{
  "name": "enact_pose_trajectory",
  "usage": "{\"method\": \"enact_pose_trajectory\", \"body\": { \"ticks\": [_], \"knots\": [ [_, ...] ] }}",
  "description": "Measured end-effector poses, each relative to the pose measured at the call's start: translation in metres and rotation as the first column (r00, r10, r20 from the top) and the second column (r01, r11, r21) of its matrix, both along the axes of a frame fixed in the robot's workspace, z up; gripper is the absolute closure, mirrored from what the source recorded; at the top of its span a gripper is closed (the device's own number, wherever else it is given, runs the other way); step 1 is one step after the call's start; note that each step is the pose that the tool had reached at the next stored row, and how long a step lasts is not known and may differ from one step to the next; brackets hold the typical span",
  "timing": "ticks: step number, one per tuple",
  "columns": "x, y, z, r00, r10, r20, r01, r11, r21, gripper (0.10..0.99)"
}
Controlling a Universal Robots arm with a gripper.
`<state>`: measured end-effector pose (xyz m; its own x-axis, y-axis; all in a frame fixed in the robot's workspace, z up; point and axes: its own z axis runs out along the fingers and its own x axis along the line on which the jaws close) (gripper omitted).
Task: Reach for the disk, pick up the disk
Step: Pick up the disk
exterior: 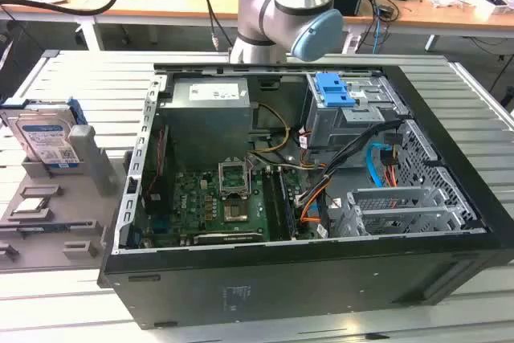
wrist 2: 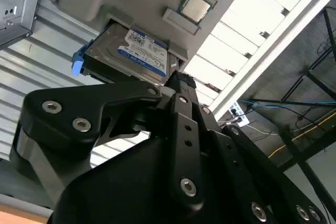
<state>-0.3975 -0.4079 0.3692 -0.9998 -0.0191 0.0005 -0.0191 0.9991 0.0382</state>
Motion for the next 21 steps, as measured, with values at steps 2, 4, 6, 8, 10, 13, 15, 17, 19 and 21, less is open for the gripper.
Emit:
{"method": "enact_pose_trajectory", "body": {
  "ticks": [2, 4, 6, 8, 10, 13, 15, 17, 19, 21],
  "knots": [
    [-0.0001, 0.0, 0.0, 0.9992, 0.039, -0.0001, -0.039, 0.9992, 0.0, 0.98],
    [0.0, 0.0, 0.0, 0.9961, 0.088, -0.0001, -0.088, 0.9961, 0.0, 0.98],
    [0.0, 0.0, 0.0, 0.992, 0.126, 0.0, -0.126, 0.992, 0.0, 0.98],
    [0.0, 0.0, 0.0, 0.9853, 0.171, 0.0, -0.171, 0.9853, 0.0, 0.98],
    [0.0, 0.0, 0.0, 0.979, 0.204, 0.0, -0.204, 0.979, 0.0, 0.98],
    [0.0, 0.0, 0.0, 0.9684, 0.25, 0.0, -0.25, 0.9684, 0.0, 0.98],
    [0.0, 0.0, 0.0, 0.9579, 0.287, 0.0, -0.287, 0.9579, 0.0, 0.98],
    [0.0, 0.0, 0.0, 0.9514, 0.308, 0.0, -0.308, 0.9514, 0.0, 0.98],
    [0.0, 0.0, 0.0, 0.9293, 0.369, 0.0, -0.369, 0.9293, 0.0, 0.98],
    [0.0, 0.0, 0.0, 0.9164, 0.4, 0.0, -0.4, 0.9164, 0.0, 0.98]
  ]
}}
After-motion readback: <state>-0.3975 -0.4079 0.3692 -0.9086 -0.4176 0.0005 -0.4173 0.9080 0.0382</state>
